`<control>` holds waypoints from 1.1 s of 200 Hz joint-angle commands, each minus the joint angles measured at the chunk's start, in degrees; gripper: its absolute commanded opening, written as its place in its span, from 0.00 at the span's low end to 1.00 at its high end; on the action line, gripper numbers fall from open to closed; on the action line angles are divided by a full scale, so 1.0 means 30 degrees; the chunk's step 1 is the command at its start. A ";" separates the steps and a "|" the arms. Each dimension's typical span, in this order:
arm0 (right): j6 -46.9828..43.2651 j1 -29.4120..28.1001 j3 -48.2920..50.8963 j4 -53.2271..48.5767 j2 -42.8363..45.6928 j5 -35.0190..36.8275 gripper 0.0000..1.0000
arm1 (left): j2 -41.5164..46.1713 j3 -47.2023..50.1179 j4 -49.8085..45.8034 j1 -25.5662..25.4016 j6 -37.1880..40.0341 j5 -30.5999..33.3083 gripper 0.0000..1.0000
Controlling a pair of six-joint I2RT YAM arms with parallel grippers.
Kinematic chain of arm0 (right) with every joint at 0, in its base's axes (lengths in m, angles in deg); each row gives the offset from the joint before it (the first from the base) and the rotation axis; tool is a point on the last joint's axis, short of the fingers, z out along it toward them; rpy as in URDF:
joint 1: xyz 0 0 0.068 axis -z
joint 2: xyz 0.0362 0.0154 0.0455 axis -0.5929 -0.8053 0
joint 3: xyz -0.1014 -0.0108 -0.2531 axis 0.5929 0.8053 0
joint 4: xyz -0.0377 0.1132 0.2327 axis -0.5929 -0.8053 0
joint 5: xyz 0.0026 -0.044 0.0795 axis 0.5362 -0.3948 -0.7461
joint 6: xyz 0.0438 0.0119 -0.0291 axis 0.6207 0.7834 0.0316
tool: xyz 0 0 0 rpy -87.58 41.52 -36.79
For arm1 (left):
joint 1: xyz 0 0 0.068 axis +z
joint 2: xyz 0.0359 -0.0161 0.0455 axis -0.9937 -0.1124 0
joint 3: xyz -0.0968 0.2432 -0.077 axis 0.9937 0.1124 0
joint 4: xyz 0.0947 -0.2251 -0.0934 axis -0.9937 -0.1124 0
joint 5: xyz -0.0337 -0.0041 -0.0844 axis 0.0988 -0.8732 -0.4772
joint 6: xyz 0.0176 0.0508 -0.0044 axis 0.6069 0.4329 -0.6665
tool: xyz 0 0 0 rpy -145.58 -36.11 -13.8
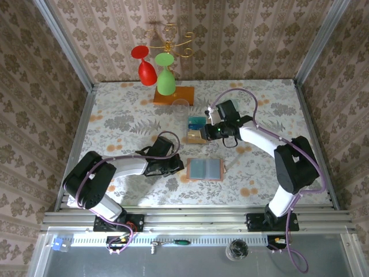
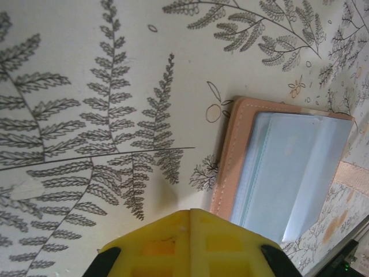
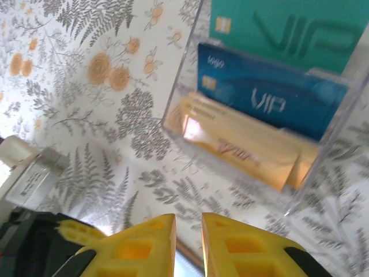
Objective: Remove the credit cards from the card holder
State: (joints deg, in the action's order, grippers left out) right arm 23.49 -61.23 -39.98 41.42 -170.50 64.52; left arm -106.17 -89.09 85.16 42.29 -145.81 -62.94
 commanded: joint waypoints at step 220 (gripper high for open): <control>0.7047 -0.3014 0.4716 -0.1128 0.2401 -0.0587 0.28 | -0.1533 -0.0419 0.0845 -0.0780 -0.0472 -0.0315 0.04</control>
State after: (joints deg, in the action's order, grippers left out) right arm 42.58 -69.44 -26.25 37.44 -161.67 64.08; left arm -110.87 -91.23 89.49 40.32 -146.73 -64.03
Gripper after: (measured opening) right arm 0.275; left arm 0.051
